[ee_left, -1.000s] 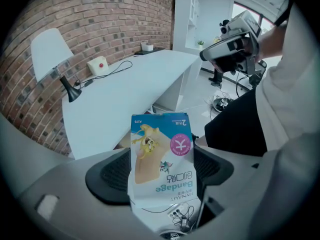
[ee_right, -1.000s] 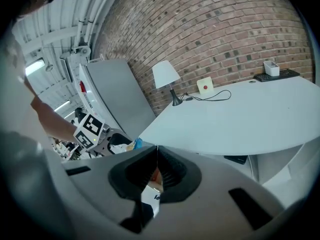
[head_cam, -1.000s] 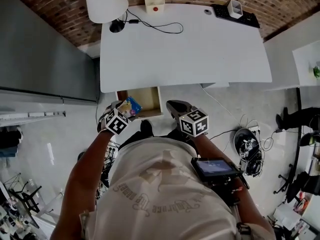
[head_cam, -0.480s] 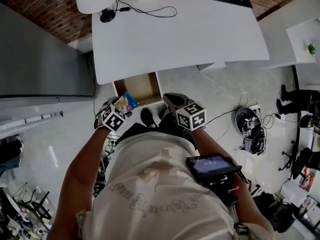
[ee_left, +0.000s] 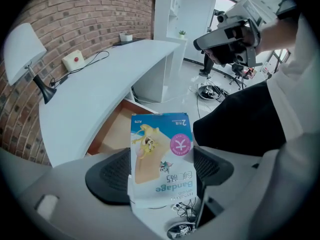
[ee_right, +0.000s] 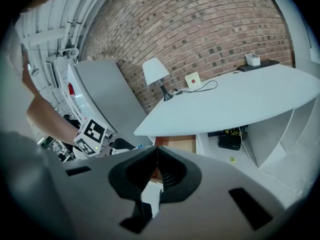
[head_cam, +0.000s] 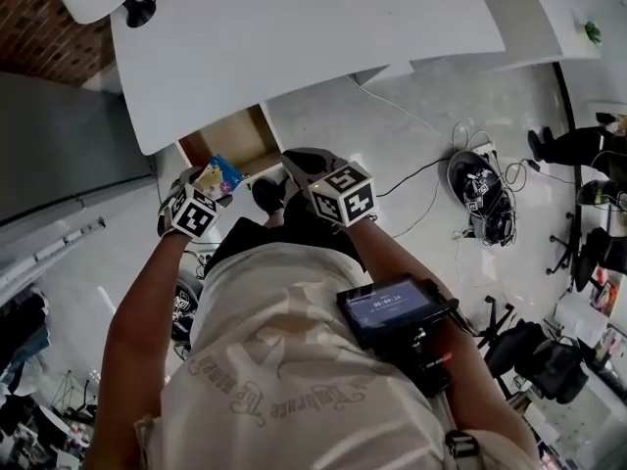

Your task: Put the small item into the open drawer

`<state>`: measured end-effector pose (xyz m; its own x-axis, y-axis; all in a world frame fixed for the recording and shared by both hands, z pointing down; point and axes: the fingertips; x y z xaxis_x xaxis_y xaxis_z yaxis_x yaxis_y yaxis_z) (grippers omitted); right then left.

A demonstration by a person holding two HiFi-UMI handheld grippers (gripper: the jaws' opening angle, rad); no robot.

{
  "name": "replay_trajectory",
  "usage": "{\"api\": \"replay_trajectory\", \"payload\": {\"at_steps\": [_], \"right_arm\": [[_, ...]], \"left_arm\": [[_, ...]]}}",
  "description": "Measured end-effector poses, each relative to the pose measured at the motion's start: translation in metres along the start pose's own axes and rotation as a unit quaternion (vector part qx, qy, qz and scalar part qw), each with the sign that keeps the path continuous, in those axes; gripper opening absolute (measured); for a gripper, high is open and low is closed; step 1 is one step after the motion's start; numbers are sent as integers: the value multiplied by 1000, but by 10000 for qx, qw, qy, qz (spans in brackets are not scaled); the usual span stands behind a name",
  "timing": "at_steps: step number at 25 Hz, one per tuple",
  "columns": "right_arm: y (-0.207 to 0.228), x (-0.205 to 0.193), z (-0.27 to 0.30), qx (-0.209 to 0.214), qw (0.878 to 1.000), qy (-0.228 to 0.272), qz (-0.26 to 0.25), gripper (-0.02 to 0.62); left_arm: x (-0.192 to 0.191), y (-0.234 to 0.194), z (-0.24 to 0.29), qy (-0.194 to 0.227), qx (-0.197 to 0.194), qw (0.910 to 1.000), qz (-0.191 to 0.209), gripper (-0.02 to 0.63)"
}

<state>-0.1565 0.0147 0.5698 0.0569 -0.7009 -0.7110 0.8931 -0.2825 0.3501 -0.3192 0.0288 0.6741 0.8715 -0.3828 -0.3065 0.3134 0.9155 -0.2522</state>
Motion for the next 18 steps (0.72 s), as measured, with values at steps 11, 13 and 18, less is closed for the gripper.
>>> {"api": "replay_trajectory", "payload": {"at_steps": [11, 13, 18], "right_arm": [[25, -30, 14, 56, 9989, -262, 395, 6], [27, -31, 18, 77, 9984, -299, 472, 6], [37, -48, 35, 75, 9973, -356, 637, 6]], "left_arm": [[8, -15, 35, -374, -102, 9992, 128, 396], [9, -21, 39, -469, -101, 9986, 232, 396], [4, -39, 68, -648, -63, 9968, 460, 396]]}}
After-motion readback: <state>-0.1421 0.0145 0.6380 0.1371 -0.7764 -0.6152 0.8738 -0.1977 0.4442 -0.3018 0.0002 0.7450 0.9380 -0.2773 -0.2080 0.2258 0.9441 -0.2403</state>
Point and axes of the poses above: the fingertips, and each gripper's own axes: z forward along the fingers, y to its right, x out of its top, and after that the axes turned 12 degrees about -x, right-handed
